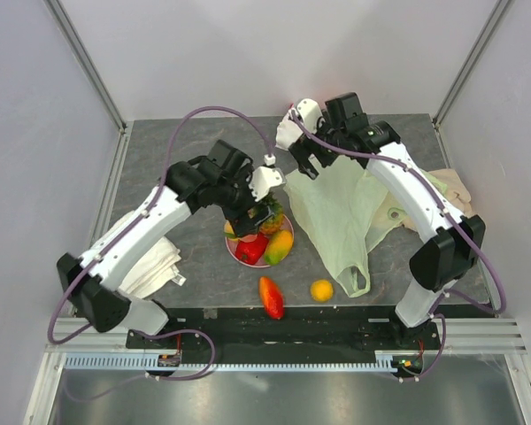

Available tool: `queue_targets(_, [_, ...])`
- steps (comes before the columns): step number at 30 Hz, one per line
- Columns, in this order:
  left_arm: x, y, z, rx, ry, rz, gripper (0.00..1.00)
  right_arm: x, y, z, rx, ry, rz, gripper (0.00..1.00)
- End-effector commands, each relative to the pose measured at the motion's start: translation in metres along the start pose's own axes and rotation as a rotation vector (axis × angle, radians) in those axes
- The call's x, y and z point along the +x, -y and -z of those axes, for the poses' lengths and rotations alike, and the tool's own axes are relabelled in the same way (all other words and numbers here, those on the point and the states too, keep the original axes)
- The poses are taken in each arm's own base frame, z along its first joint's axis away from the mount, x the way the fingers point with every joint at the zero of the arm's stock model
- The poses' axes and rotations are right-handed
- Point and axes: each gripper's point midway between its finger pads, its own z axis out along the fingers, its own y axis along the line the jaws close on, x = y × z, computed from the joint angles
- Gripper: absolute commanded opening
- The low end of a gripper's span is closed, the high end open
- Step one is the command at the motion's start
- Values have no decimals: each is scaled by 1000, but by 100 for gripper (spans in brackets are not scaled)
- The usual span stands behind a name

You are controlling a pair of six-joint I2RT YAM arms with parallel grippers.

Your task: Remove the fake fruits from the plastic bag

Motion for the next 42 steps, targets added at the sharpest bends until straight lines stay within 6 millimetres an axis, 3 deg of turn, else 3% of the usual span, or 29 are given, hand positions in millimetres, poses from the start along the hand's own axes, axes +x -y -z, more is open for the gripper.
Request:
queue_targets(1, [-27,2,60,-73,255,-34,99,17,-29,49,-110,36,160,98])
queue_targets(2, [-25,2,65,-94,276,-28,99,23,-48,52,-195,49,177,98])
queue_targets(3, [-22,-2,76,-133,303,-7,99,45,-67,56,-272,-6,181,98])
queue_targets(4, [-17,-5,75,-149,308,47,99,49,-82,66,-316,2,230,98])
queue_targets(5, [-13,-8,77,-156,313,89,99,54,-114,69,-391,-10,293,98])
queue_targets(6, [-4,-23,82,-186,319,167,99,77,-140,73,-472,-65,342,98])
queue_targets(7, [0,-27,85,-191,335,256,99,82,-160,82,-517,-50,429,98])
queue_targets(8, [4,-32,87,-191,346,314,99,88,-196,89,-601,-44,522,98])
queue_targets(9, [14,-48,92,-232,348,389,99,97,-208,88,-627,-53,541,98])
queue_targets(11, [24,-60,94,-271,339,502,99,91,-216,82,-650,-32,540,98])
queue_targets(16, [39,-97,126,-444,385,677,99,55,-243,53,-636,-62,354,98])
queue_targets(18, [37,-107,144,-501,414,679,99,46,-267,51,-632,-79,234,98])
queue_targets(21, [32,-112,163,-536,455,686,99,55,-300,40,-611,-176,51,98])
queue_targets(25, [25,-100,175,-511,528,716,99,83,-354,36,-606,-298,18,98])
queue_targets(31, [35,-81,183,-503,564,731,99,111,-390,19,-359,-395,-86,98])
queue_targets(37, [41,-68,187,-508,568,713,99,156,-373,-12,-144,-509,-98,97])
queue_targets(42, [38,-56,184,-451,595,718,99,160,-362,-27,-82,-514,-64,95])
